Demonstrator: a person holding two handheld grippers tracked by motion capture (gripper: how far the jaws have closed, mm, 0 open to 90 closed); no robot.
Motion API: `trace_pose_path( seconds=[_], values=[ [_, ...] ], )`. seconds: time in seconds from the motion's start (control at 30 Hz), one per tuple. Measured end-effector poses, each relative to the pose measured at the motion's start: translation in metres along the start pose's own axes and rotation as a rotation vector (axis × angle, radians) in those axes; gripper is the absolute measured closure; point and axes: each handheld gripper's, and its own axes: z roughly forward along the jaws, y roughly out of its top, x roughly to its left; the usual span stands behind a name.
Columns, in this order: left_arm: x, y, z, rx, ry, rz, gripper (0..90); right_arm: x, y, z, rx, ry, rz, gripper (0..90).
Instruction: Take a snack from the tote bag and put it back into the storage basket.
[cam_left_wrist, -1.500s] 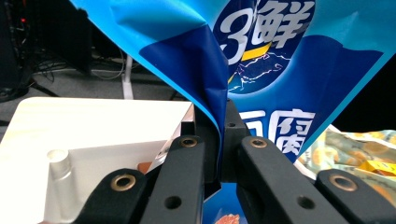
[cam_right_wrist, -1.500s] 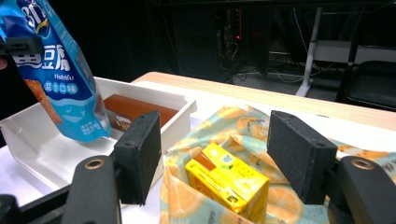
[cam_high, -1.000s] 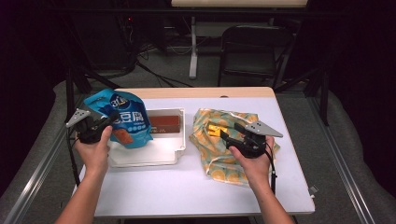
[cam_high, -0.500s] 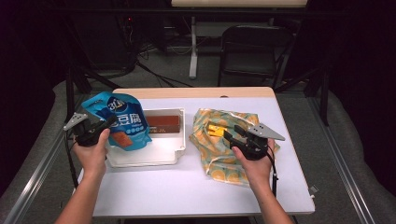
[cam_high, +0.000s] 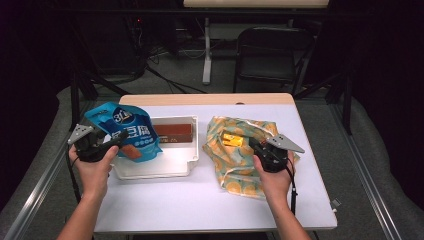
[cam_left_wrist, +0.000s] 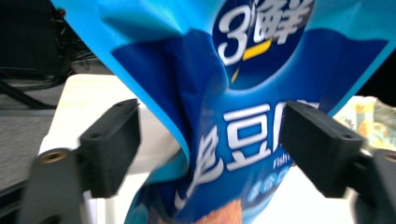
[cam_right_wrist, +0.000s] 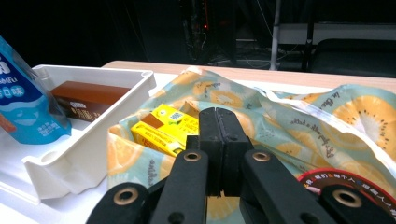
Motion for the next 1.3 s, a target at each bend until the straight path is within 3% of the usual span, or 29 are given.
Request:
trace_pose_path(
  seconds=[0.2,0.33,0.5,0.7,1.1,1.3],
  values=[
    [-0.009,0.002,-0.015,-0.02,0.011,-0.001,15.3,-0.004,0.001,0.0,-0.001,-0.017,0.012,90.0],
    [-0.02,-0.004,-0.022,-0.011,0.017,0.019,14.8,-0.002,-0.001,0.004,0.012,-0.015,0.01,90.0],
    [-0.036,-0.016,-0.027,-0.005,0.048,0.034,11.0,0.003,-0.013,0.008,0.047,0.001,0.01,90.0],
    [-0.051,-0.024,-0.028,-0.008,0.034,0.029,11.6,0.013,-0.03,0.009,0.079,0.005,0.01,90.0],
    [-0.086,-0.035,-0.015,0.029,-0.039,0.074,13.2,0.019,-0.07,0.026,0.201,0.031,0.006,90.0],
    [-0.11,-0.041,-0.005,0.052,-0.108,0.1,15.7,0.014,-0.077,0.032,0.285,-0.017,0.035,90.0]
  ],
)
